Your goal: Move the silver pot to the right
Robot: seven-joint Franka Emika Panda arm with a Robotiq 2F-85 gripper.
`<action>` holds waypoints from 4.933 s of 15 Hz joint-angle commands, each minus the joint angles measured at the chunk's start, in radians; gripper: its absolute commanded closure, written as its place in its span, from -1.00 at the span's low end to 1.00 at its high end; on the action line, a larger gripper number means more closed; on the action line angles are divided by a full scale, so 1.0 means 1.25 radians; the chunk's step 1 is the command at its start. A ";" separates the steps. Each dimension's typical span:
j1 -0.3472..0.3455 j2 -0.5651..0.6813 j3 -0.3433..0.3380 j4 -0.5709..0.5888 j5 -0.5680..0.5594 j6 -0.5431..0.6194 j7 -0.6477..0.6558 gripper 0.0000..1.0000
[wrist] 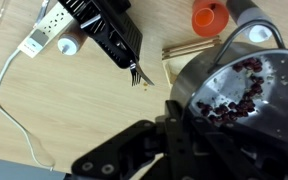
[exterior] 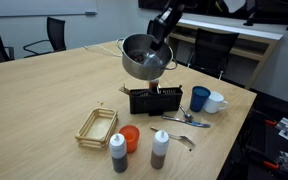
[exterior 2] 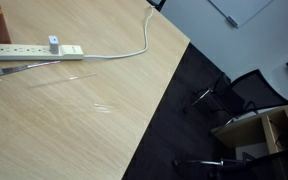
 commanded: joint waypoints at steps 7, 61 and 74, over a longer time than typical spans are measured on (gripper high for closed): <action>-0.103 -0.015 -0.014 0.015 -0.068 -0.016 0.170 0.97; -0.386 0.235 -0.302 0.113 0.076 -0.234 0.234 0.97; -0.400 0.360 -0.319 0.199 0.156 -0.392 0.037 0.97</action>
